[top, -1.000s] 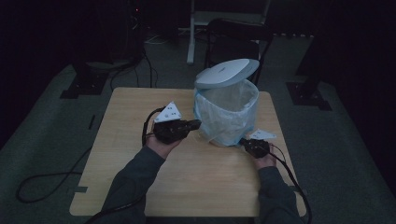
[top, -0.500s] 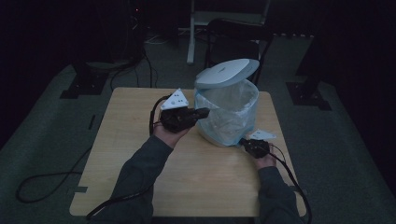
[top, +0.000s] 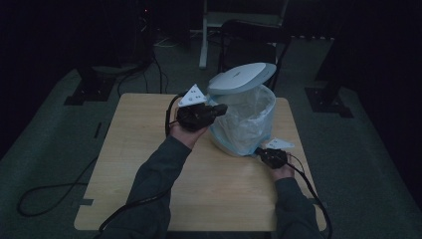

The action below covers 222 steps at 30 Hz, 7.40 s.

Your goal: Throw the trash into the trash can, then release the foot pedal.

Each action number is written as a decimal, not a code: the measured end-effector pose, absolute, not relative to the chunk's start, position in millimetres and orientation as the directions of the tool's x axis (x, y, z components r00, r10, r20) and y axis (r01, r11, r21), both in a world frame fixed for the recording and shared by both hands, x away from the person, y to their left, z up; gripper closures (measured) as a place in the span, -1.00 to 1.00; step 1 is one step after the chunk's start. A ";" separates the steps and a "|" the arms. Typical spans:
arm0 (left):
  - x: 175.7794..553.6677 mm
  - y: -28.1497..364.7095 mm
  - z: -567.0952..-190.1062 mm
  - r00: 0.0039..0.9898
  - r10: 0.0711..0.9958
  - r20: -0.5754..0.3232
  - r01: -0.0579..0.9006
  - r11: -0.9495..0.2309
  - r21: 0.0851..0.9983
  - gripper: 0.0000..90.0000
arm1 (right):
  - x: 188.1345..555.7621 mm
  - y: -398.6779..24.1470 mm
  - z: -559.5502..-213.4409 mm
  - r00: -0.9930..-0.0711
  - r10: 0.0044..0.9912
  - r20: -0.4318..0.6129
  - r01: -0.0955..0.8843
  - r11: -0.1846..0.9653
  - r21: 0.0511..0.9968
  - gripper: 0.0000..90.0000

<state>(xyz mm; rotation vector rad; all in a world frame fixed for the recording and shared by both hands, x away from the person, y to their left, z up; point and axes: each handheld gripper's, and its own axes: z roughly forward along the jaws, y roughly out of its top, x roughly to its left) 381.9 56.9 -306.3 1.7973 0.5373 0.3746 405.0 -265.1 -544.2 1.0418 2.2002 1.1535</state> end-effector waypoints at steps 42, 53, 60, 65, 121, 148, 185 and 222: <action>396.4 25.6 -298.7 0.802 0.597 0.019 0.162 -0.249 0.955 0.94 | 405.6 -265.0 -544.4 -0.619 0.785 -0.035 0.420 0.368 0.830 1.00; 399.5 21.4 -300.5 0.793 0.609 0.019 0.169 -0.250 0.953 0.93 | 405.6 -264.9 -544.4 -0.619 0.785 -0.034 0.420 0.368 0.830 1.00; 401.3 20.1 -301.6 0.791 0.611 0.018 0.171 -0.250 0.953 0.93 | 405.8 -265.1 -544.4 -0.620 0.784 -0.033 0.420 0.367 0.830 1.00; 402.2 19.4 -302.1 0.787 0.617 0.018 0.172 -0.247 0.954 0.93 | 405.6 -264.9 -544.4 -0.620 0.784 -0.035 0.419 0.369 0.830 1.00; 375.6 57.2 -293.9 0.771 0.636 0.031 0.137 -0.212 0.968 0.43 | 405.7 -264.8 -544.4 -0.620 0.784 -0.037 0.420 0.371 0.828 1.00; 378.6 81.0 -337.5 0.755 0.655 -0.010 0.232 -0.254 0.939 0.37 | 406.0 -265.3 -544.3 -0.622 0.783 -0.031 0.422 0.367 0.829 1.00; 377.2 124.9 -420.4 0.707 0.703 -0.075 0.382 -0.290 0.877 0.32 | 406.6 -266.9 -544.1 -0.617 0.787 -0.004 0.433 0.343 0.833 1.00; 377.8 126.9 -449.4 0.698 0.710 -0.094 0.425 -0.304 0.853 0.31 | 385.2 -280.5 -531.0 -0.608 0.789 -0.084 0.444 0.426 0.788 1.00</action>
